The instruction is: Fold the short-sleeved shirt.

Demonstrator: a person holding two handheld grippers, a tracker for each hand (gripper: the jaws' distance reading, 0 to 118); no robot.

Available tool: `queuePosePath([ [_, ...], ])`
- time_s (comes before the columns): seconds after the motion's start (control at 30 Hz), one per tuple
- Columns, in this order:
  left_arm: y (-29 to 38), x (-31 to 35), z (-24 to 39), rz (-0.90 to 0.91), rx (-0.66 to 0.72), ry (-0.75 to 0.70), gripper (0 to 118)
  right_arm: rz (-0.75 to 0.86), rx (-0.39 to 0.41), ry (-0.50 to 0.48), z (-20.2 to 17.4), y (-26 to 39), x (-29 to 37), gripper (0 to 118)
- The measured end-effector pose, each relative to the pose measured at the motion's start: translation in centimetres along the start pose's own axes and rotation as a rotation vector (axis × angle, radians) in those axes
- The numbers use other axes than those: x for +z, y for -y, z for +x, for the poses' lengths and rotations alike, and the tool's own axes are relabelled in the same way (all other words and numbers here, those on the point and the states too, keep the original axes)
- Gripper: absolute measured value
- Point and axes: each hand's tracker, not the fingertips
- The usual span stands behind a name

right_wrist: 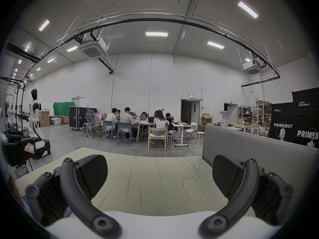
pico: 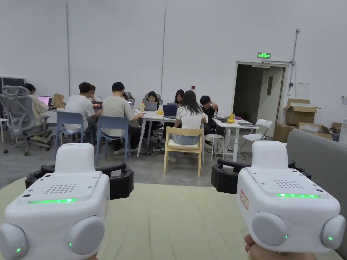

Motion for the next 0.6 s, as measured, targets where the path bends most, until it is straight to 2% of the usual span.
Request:
queuePosePath([
  [0.6,0.03,0.31,0.37,0.017,-0.028,0.006,118,0.017,-0.006,0.006,-0.39,0.04,0.67,118],
])
